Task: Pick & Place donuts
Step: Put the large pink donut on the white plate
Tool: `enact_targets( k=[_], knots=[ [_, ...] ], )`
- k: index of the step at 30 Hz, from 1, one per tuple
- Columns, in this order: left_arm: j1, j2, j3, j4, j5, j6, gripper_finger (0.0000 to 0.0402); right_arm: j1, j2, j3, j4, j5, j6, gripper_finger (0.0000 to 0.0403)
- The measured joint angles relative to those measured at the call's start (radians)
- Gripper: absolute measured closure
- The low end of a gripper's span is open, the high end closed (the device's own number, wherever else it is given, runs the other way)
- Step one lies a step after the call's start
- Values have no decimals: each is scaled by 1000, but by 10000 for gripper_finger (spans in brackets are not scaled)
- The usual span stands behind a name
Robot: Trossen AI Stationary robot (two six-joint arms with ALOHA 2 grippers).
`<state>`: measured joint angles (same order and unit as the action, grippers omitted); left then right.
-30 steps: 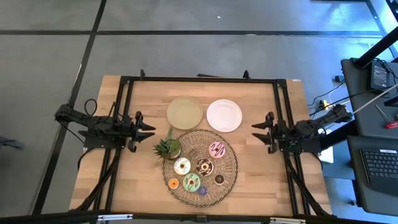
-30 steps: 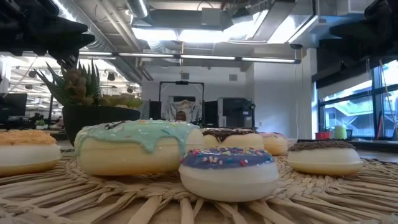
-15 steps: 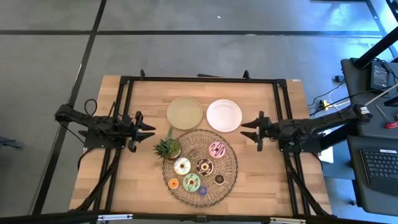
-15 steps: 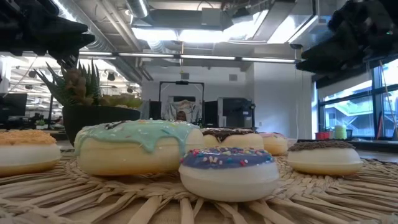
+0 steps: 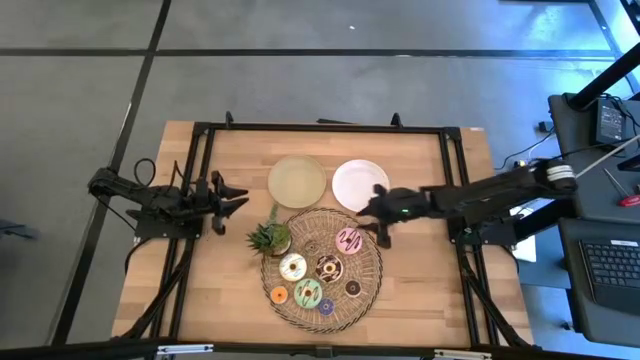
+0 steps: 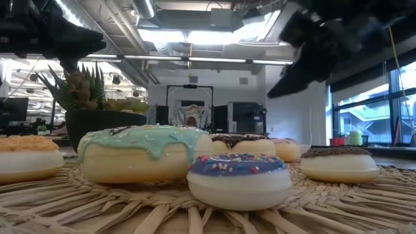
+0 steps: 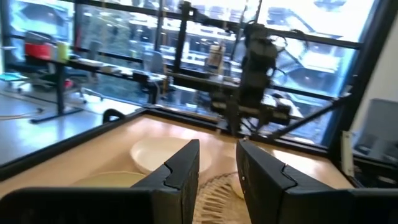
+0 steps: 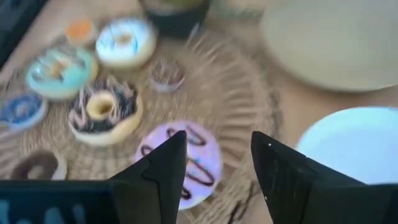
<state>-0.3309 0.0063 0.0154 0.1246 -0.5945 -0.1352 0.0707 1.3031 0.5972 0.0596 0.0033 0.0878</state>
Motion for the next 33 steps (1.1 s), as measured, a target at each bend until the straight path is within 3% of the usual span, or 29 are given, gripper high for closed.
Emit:
enact_targets(
  k=[5,12,24,33],
  knots=[
    [0,0,0,0,-36,-6,300,-32,173,117,-112,-30,-44,221],
    [0,0,0,-1,-53,28,306,-34,312,168,-116,-61,-94,221],
    [0,0,0,-3,-42,27,309,-34,338,174,-117,-152,-44,226],
    [0,0,0,-7,-42,26,313,-33,338,174,-154,-154,-52,302]
  ],
)
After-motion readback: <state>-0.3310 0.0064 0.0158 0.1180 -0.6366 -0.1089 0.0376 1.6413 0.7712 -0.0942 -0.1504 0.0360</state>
